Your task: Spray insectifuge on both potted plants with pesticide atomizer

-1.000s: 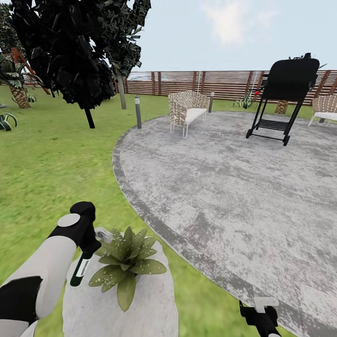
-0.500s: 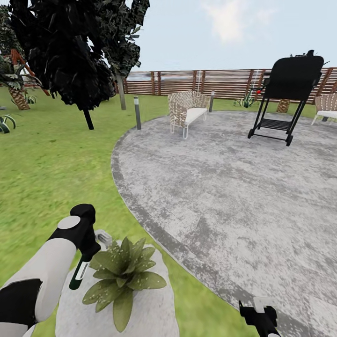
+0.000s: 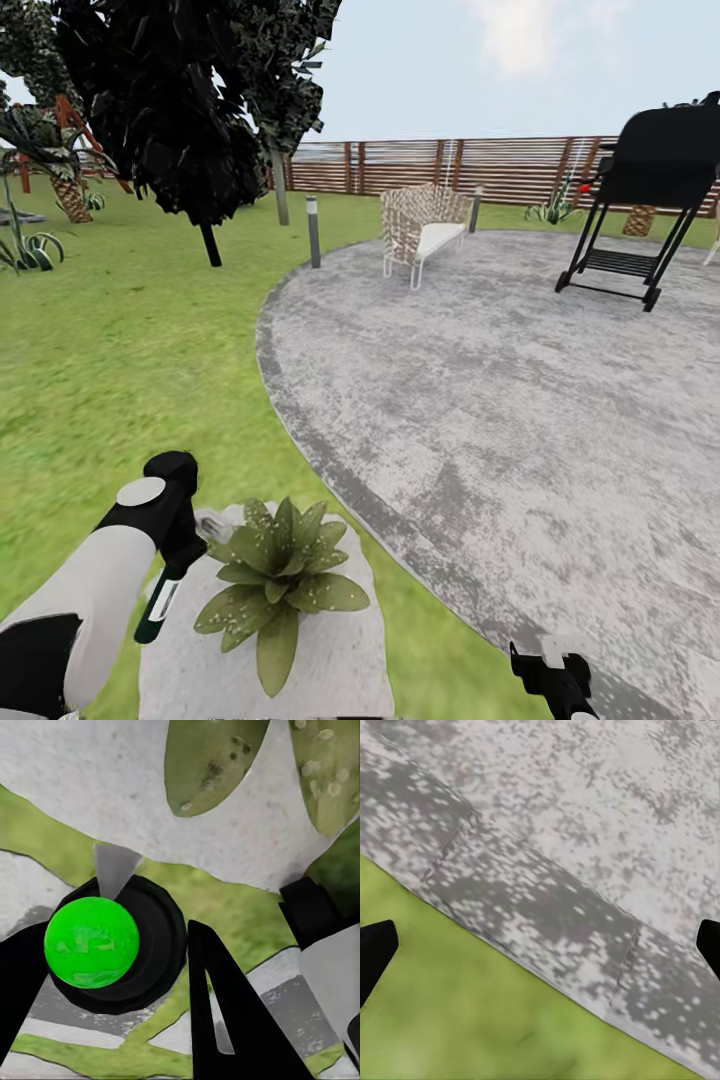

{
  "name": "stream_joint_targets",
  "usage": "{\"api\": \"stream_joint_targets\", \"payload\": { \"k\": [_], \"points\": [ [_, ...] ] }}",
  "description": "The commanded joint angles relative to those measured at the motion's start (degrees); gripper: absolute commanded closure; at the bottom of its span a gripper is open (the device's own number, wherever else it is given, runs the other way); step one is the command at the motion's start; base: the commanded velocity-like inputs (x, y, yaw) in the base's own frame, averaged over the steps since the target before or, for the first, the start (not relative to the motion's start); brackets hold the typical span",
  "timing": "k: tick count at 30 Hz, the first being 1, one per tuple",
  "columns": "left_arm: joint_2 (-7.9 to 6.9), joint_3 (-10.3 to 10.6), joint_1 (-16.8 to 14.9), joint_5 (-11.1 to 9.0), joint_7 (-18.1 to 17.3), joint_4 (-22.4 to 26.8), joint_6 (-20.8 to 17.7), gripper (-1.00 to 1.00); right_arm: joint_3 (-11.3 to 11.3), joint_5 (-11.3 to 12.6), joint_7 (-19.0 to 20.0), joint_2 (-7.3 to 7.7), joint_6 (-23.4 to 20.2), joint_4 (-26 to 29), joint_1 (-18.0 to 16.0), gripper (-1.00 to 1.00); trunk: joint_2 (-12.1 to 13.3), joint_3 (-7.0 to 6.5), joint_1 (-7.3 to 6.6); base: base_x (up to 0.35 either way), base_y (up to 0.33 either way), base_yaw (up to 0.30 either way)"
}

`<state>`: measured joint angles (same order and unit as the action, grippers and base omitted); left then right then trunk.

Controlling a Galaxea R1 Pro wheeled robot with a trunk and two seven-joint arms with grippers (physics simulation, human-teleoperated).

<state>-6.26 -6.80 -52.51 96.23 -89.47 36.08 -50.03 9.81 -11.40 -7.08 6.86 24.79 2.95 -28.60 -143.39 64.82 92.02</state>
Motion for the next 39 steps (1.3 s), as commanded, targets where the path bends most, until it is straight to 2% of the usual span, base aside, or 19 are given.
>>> {"api": "stream_joint_targets", "payload": {
  "k": [1, 6, 10, 15, 23, 28, 39],
  "points": [
    [-0.14, -0.31, 0.22, 0.49, -0.53, 0.04, -0.54, 1.0, 0.39, -0.63, -0.21, 0.0, 0.17, -0.07, -0.05, -1.0, -0.02, 0.12, -0.01, 0.0, 0.0, 0.154],
    [-0.4, -0.99, 0.46, -0.18, -0.53, 0.16, -0.2, 1.0, 0.39, -0.64, -0.21, 0.0, 0.17, -0.13, -0.05, -1.0, -0.02, 0.28, -0.01, 0.0, 0.0, 0.068],
    [-0.39, -1.1, 0.47, -0.25, -0.53, 3.11, -0.16, 1.0, 0.39, -0.64, -0.21, 0.01, 0.17, -0.14, -0.04, -1.0, -0.02, 0.29, -0.01, -0.07, -0.083, 0.004],
    [-0.46, -1.17, 0.47, -0.24, -0.53, 3.68, -0.2, 1.0, 0.39, -0.64, -0.21, 0.0, 0.17, -0.14, -0.04, -1.0, -0.02, 0.29, -0.01, -0.193, -0.118, 0.009],
    [-0.55, -1.11, 0.27, 0.1, -0.53, 3.82, -0.4, 1.0, 0.39, -0.66, -0.21, 0.0, 0.17, -0.14, -0.04, -1.0, -0.02, 0.29, -0.01, -0.013, -0.005, 0.236],
    [-0.44, -0.68, -0.22, 0.38, -0.53, 6.88, -0.53, 1.0, 0.39, -0.8, -0.21, 0.08, 0.17, -0.14, -0.05, -1.0, -0.02, 0.29, -0.01, 0.0, 0.0, 0.089],
    [0.25, -0.67, 0.14, 0.28, -0.53, 7.86, -0.6, 1.0, 0.39, -0.81, -0.21, 0.09, 0.19, -0.14, -0.04, -1.0, -0.02, 0.29, -0.01, 0.155, -0.082, 0.002]
  ]
}}
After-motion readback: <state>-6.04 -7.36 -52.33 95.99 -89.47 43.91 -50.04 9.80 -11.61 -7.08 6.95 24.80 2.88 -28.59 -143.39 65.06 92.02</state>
